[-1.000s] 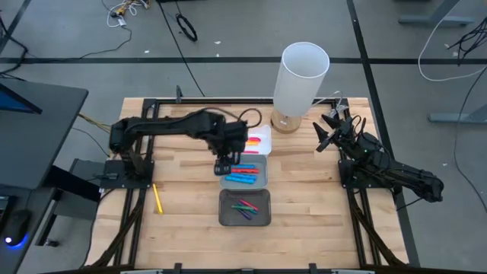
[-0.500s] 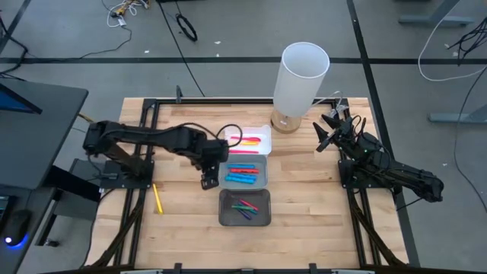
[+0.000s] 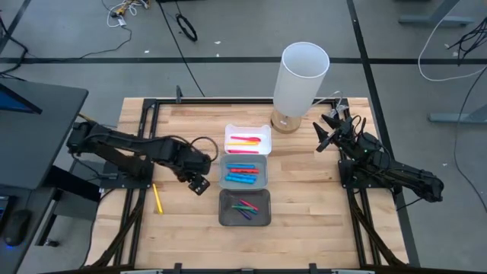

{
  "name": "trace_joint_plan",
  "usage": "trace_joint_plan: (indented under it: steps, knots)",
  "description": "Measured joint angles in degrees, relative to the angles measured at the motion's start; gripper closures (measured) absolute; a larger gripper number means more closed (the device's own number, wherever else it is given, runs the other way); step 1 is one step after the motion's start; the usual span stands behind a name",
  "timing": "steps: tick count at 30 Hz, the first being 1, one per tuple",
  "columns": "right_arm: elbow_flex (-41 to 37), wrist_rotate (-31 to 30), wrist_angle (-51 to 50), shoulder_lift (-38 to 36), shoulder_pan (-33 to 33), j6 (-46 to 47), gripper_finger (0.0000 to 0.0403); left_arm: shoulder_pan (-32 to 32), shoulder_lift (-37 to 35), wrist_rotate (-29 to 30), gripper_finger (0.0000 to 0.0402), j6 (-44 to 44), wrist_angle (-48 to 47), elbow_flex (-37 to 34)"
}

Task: Pick & Place Markers
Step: Put the yellow marker pen into the white bin

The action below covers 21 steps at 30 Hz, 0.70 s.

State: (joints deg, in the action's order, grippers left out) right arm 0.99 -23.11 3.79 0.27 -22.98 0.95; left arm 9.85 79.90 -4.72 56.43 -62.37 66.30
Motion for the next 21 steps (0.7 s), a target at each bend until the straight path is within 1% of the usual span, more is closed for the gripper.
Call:
trace_joint_plan:
  steps: [4, 8, 13, 16, 21]
  knots:
    - [-0.01, 0.0, -0.01, 0.0, 0.0, 0.0, 0.0152, 2.7, -2.66, -0.05, 0.0179, 13.37, 0.26, -4.63]
    - [-0.01, 0.02, -0.02, 0.0, 0.0, -0.02, 0.0152, 6.11, -4.06, -0.36, 0.0179, 24.45, 0.07, -8.76]
    - [0.0, 0.02, 0.0, 0.0, 0.0, -0.02, 0.0152, 10.25, -4.76, -0.65, 0.0179, 35.34, 0.02, -13.13]
    - [0.0, 0.02, 0.0, 0.0, 0.0, 0.0, 0.0152, 12.38, -4.74, -0.85, 0.0179, 40.25, -0.05, -15.15]
    - [0.0, 0.01, 0.0, 0.02, 0.0, -0.01, 0.0152, 15.15, -4.74, -3.17, 0.0179, 50.21, -0.12, -17.99]
